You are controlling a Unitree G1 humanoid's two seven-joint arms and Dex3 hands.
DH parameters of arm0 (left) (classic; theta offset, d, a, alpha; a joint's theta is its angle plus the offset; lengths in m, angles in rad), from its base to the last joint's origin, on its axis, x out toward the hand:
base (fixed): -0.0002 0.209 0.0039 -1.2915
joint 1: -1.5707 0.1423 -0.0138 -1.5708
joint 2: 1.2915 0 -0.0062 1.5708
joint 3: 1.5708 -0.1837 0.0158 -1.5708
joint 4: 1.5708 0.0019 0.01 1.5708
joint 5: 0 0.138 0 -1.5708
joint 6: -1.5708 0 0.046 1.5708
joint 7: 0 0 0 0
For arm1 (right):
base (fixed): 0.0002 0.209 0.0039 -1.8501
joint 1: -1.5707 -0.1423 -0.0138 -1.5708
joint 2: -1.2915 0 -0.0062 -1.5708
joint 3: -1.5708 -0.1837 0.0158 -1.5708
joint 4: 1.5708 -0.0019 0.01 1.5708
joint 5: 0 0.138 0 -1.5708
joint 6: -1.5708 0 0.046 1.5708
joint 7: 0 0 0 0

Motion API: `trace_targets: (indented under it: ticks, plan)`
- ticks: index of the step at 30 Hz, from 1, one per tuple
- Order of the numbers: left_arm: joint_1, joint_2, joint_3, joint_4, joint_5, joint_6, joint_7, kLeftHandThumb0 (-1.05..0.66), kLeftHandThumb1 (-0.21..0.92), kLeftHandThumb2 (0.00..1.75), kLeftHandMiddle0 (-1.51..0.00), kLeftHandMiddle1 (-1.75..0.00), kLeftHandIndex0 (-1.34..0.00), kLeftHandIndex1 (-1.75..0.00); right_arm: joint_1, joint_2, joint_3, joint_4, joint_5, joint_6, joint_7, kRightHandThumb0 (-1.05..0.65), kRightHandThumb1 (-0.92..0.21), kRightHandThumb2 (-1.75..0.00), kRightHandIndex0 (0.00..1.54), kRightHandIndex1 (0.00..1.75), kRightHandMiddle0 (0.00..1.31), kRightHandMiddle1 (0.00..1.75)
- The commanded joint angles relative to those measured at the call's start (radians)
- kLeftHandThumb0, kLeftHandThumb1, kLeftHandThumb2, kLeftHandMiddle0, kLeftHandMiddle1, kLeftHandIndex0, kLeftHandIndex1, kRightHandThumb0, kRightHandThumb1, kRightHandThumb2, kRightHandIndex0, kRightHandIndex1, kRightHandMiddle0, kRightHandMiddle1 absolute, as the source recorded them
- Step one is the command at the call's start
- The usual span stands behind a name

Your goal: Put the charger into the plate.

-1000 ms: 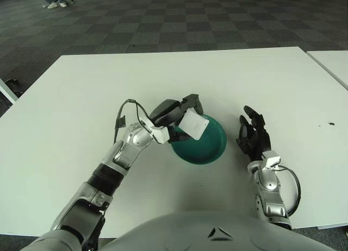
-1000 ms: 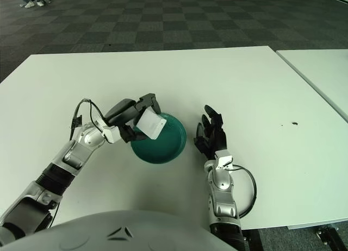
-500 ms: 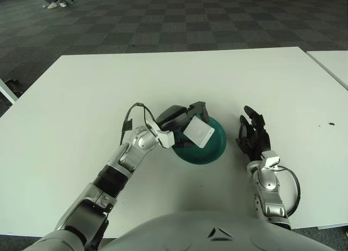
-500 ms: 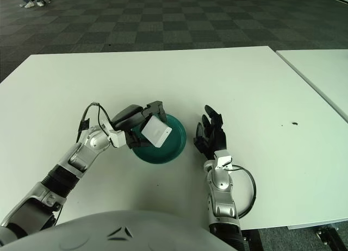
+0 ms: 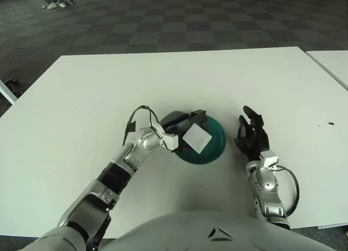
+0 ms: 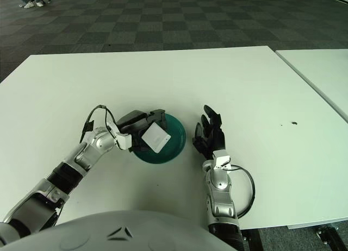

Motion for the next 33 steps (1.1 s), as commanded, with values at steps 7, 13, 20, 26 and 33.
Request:
trace_targets:
  ticks: [7, 13, 20, 26, 33]
  plan:
    - [-0.077, 0.04, -0.027, 0.039, 0.075, -0.027, -0.005, -0.43, 0.49, 1.09, -0.98, -1.75, -0.48, -1.75, 0.081, 0.037, 0.008, 0.12, 0.049, 0.104, 0.036, -0.71, -0.92, -0.81, 0.24, 0.0, 0.0, 0.58]
    - [-0.077, 0.037, -0.023, 0.037, 0.098, -0.003, 0.002, -0.41, 0.6, 0.95, -0.87, -1.75, -0.4, -1.75, 0.079, 0.04, 0.001, 0.12, 0.078, 0.112, 0.059, -0.71, -0.92, -0.81, 0.23, 0.0, 0.0, 0.61]
    - [-0.072, 0.04, -0.03, 0.018, 0.106, 0.036, -0.034, -0.46, 0.84, 0.6, -0.53, -1.71, -0.27, -1.66, 0.075, 0.041, -0.011, 0.106, 0.121, 0.142, 0.085, -0.69, -0.92, -0.8, 0.24, 0.0, 0.0, 0.65]
    - [-0.076, 0.058, -0.046, -0.002, 0.154, 0.049, -0.036, -0.84, 0.91, 0.58, -0.35, -1.31, -0.18, -1.31, 0.063, 0.042, -0.027, 0.106, 0.165, 0.154, 0.103, -0.68, -0.92, -0.79, 0.26, 0.01, 0.0, 0.68]
    - [-0.08, 0.073, -0.049, -0.003, 0.156, 0.03, -0.037, -0.93, 0.92, 0.56, -0.32, -0.9, -0.16, -1.15, 0.044, 0.037, -0.039, 0.122, 0.184, 0.139, 0.115, -0.68, -0.92, -0.78, 0.27, 0.01, 0.0, 0.68]
